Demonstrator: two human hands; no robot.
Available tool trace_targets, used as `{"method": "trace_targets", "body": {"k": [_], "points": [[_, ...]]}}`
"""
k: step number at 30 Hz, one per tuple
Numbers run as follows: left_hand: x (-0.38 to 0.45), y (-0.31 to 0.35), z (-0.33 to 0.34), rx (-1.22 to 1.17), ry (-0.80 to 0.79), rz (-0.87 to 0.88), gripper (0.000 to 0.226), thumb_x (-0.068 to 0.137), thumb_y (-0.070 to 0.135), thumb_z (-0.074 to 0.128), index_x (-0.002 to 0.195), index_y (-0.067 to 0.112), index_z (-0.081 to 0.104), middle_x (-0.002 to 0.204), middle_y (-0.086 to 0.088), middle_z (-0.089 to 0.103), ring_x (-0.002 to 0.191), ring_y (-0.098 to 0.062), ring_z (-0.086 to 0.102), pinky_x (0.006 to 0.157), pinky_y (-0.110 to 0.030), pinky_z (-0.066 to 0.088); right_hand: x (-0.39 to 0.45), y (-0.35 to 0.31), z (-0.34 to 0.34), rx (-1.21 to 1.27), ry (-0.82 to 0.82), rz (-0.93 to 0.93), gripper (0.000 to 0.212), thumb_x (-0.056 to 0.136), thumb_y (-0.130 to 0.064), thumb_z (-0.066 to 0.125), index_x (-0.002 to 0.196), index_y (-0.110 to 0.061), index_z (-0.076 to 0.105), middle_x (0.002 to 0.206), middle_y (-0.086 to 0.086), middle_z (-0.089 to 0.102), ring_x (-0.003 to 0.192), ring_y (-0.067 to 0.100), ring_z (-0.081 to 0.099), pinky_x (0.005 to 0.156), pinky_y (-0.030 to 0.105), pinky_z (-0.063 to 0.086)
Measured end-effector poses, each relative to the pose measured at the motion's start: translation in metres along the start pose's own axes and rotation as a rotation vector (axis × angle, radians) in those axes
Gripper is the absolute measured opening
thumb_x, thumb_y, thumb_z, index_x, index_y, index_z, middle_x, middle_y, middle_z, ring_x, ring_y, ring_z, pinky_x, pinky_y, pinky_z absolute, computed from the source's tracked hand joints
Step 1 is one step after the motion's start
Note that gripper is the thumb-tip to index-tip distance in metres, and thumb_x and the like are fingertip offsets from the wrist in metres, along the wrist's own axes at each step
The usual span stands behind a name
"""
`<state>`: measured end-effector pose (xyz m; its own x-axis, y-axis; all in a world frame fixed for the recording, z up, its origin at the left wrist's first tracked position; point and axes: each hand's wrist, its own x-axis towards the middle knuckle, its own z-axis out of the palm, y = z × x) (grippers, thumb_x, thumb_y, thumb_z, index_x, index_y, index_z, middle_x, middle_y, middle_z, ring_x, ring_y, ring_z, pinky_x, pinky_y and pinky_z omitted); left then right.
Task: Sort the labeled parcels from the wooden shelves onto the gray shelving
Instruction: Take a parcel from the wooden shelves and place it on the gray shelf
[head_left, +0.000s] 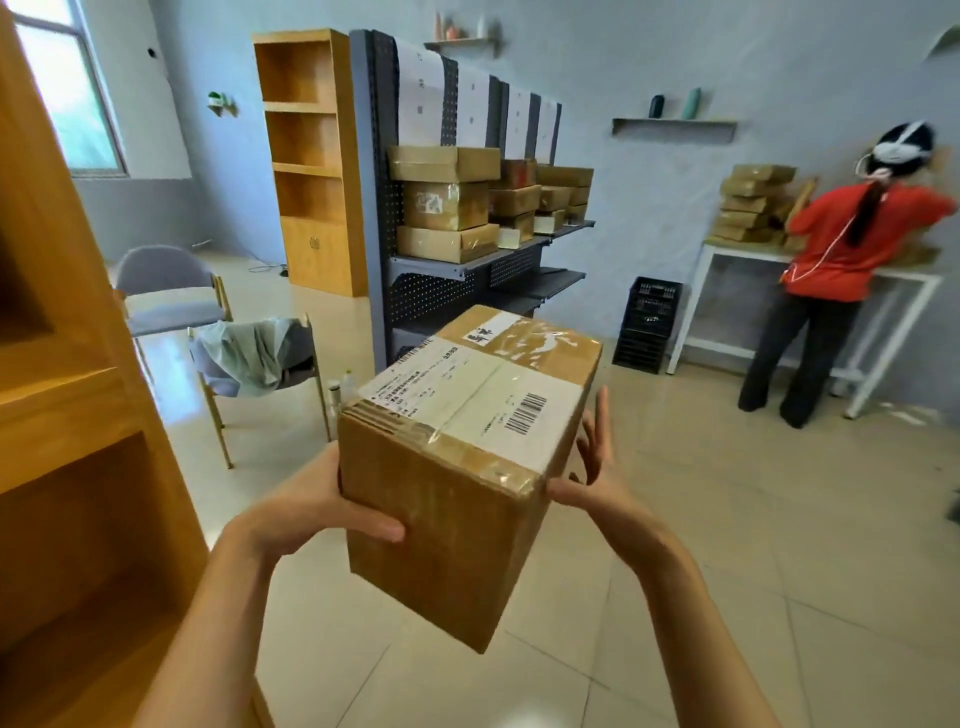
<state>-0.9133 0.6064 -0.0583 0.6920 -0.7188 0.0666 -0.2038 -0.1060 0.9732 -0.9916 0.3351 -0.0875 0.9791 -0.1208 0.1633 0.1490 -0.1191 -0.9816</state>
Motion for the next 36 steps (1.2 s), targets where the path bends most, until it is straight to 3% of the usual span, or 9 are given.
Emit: {"method": "trace_targets", "body": {"k": [5, 9, 13, 16, 19, 23, 29, 33, 36], "points": [[0.061, -0.001, -0.038, 0.032, -0.104, 0.029, 0.110, 0.027, 0.055, 0.093, 0.122, 0.029, 0.044, 0.109, 0.019, 0.066, 0.106, -0.003, 0.062, 0.078, -0.022, 0.054, 0.053, 0.004, -0.024, -0.043, 0.072, -0.009, 0.142, 0.035, -0.054, 0.092, 0.145, -0.057, 0.002, 0.153, -0.006, 0.025, 0.140, 0.019, 0.030, 0.110, 0.054, 0.034], [0.107, -0.010, -0.047, -0.062, 0.126, 0.080, 0.104, 0.019, 0.057, 0.092, 0.113, 0.037, 0.053, 0.097, 0.023, 0.068, 0.094, 0.001, 0.065, 0.068, -0.016, 0.055, 0.079, 0.012, -0.037, 0.057, 0.296, -0.015, 0.132, 0.024, -0.060, 0.092, 0.133, -0.056, 0.019, 0.144, 0.000, 0.037, 0.132, 0.025, 0.040, 0.105, 0.056, 0.040], [0.156, -0.026, -0.034, -0.115, 0.385, 0.231, 0.053, 0.069, 0.032, 0.076, 0.117, 0.039, 0.056, 0.108, 0.022, 0.067, 0.103, 0.001, 0.062, 0.086, -0.024, 0.053, 0.101, 0.016, -0.048, 0.216, 0.437, -0.057, 0.134, 0.023, -0.066, 0.088, 0.136, -0.040, 0.022, 0.134, -0.002, 0.046, 0.125, 0.023, 0.048, 0.097, 0.046, 0.048], [0.193, -0.031, -0.012, -0.216, 0.417, 0.197, 0.036, 0.096, 0.039, 0.044, 0.131, 0.046, 0.046, 0.126, 0.022, 0.057, 0.118, -0.002, 0.053, 0.103, -0.037, 0.043, 0.119, 0.015, -0.047, 0.314, 0.467, -0.075, 0.122, 0.030, -0.076, 0.080, 0.133, -0.033, 0.031, 0.129, -0.002, 0.051, 0.120, 0.016, 0.051, 0.098, 0.048, 0.048], [0.220, -0.035, 0.003, -0.346, 0.377, 0.185, 0.058, 0.091, 0.067, 0.030, 0.143, 0.040, 0.039, 0.140, 0.013, 0.052, 0.130, -0.009, 0.046, 0.111, -0.043, 0.034, 0.141, 0.023, -0.052, 0.369, 0.548, -0.062, 0.099, 0.035, -0.081, 0.074, 0.119, -0.043, 0.039, 0.126, -0.006, 0.053, 0.119, 0.015, 0.051, 0.098, 0.050, 0.047], [0.260, -0.044, 0.006, -0.316, 0.339, 0.237, 0.102, 0.062, 0.078, 0.062, 0.148, 0.033, 0.030, 0.138, 0.010, 0.054, 0.125, -0.011, 0.052, 0.105, -0.038, 0.040, 0.178, 0.044, -0.074, 0.405, 0.572, -0.032, 0.070, 0.053, -0.063, 0.066, 0.119, -0.043, 0.051, 0.123, -0.006, 0.059, 0.117, 0.015, 0.052, 0.099, 0.054, 0.046], [0.352, -0.041, 0.011, -0.367, 0.452, 0.280, 0.091, 0.061, 0.048, 0.061, 0.146, 0.027, 0.036, 0.131, 0.006, 0.060, 0.112, -0.008, 0.061, 0.080, -0.015, 0.050, 0.260, 0.065, -0.134, 0.454, 0.519, -0.044, 0.076, 0.051, -0.054, 0.070, 0.124, -0.034, 0.056, 0.111, -0.013, 0.067, 0.098, -0.001, 0.063, 0.090, 0.040, 0.050], [0.430, -0.031, 0.015, -0.360, 0.545, 0.313, 0.082, 0.065, 0.047, 0.060, 0.142, 0.026, 0.043, 0.139, -0.003, 0.053, 0.124, -0.021, 0.053, 0.103, -0.039, 0.042, 0.317, 0.063, -0.192, 0.441, 0.469, -0.076, 0.071, 0.059, -0.045, 0.073, 0.126, -0.030, 0.054, 0.107, -0.017, 0.069, 0.096, -0.004, 0.064, 0.087, 0.032, 0.050], [0.485, -0.020, 0.027, -0.353, 0.567, 0.331, 0.080, 0.068, 0.048, 0.058, 0.143, 0.024, 0.043, 0.136, -0.003, 0.056, 0.121, -0.024, 0.055, 0.096, -0.039, 0.045, 0.353, 0.059, -0.241, 0.395, 0.452, -0.107, 0.056, 0.069, -0.042, 0.065, 0.123, -0.034, 0.053, 0.092, -0.031, 0.068, 0.085, -0.016, 0.061, 0.076, 0.019, 0.042]]}}
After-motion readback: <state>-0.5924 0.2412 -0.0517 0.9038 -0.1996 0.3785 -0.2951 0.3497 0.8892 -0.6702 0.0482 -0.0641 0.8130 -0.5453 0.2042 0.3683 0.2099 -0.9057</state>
